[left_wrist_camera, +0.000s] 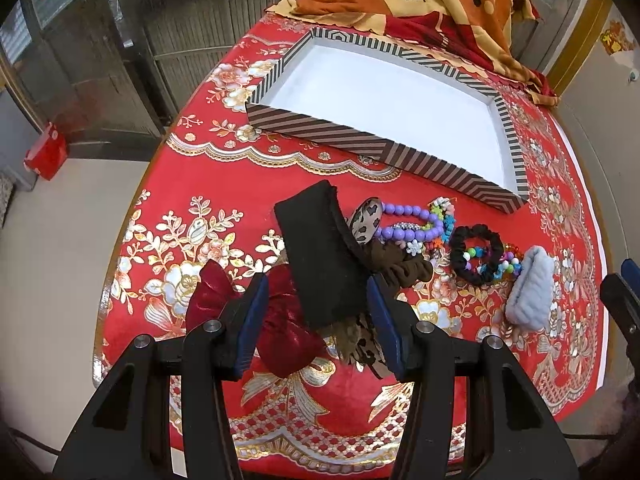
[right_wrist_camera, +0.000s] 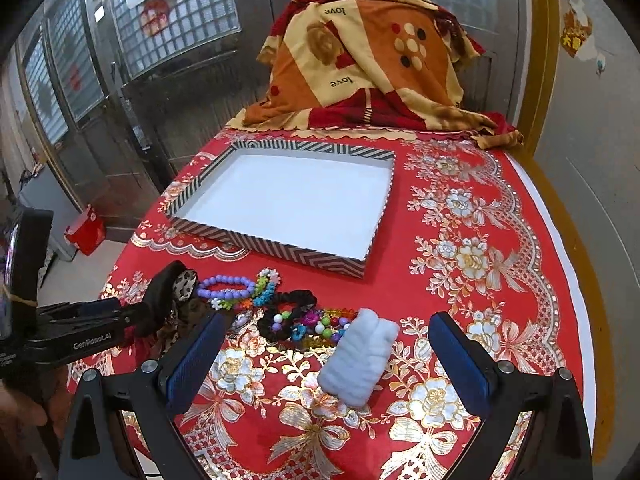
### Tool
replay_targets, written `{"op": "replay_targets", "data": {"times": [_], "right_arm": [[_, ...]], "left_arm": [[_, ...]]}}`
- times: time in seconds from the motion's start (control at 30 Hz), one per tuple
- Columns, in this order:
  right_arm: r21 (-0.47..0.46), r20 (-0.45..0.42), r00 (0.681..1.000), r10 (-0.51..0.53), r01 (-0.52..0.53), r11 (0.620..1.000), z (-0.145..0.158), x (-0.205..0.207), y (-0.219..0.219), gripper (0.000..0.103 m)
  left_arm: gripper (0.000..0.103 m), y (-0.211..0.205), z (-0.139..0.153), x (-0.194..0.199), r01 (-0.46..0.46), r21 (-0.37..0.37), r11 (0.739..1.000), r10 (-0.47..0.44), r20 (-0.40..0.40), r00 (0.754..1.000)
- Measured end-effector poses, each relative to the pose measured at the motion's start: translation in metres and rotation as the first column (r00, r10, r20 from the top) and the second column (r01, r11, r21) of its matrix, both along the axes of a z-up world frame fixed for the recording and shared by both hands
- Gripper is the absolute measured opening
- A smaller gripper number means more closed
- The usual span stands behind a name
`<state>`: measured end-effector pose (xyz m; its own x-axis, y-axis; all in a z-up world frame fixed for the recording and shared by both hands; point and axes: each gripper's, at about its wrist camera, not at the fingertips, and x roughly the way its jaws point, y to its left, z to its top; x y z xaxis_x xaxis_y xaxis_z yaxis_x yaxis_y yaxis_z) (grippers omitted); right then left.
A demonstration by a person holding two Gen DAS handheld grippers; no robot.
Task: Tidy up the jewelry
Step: 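Grasp the black velvet scrunchie with the left tool while the right tool grasps the white fluffy scrunchie, then lift the black scrunchie with the left tool while the right tool lifts the white scrunchie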
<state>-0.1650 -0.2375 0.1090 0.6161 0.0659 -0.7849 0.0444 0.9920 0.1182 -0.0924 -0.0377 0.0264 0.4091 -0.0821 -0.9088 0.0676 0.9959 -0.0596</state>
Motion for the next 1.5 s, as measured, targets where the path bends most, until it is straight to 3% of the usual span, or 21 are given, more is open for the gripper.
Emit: {"op": "replay_targets", "data": {"times": [0.73, 1.23, 1.27, 1.5], "right_arm": [[0.049, -0.077, 0.997, -0.007, 0.011, 0.999, -0.017, 0.005, -0.011, 0.101], [0.080, -0.180, 0.984, -0.018, 0.033, 0.996, -0.056, 0.015, -0.033, 0.099], [0.080, -0.186, 0.982, -0.025, 0.041, 0.996, -0.059, 0.018, -0.034, 0.099], [0.088, -0.233, 0.970, -0.067, 0.090, 0.992, -0.076, 0.034, -0.036, 0.098]], "left_arm": [[0.050, 0.029, -0.002, 0.010, -0.037, -0.060, 0.998, 0.034, -0.037, 0.999], [0.053, 0.044, -0.016, 0.042, -0.089, -0.247, 0.965, 0.046, -0.175, 0.984], [0.057, 0.044, -0.018, 0.045, -0.094, -0.254, 0.963, 0.047, -0.184, 0.982], [0.058, 0.041, -0.029, 0.062, -0.101, -0.261, 0.960, 0.045, -0.214, 0.976]]}}
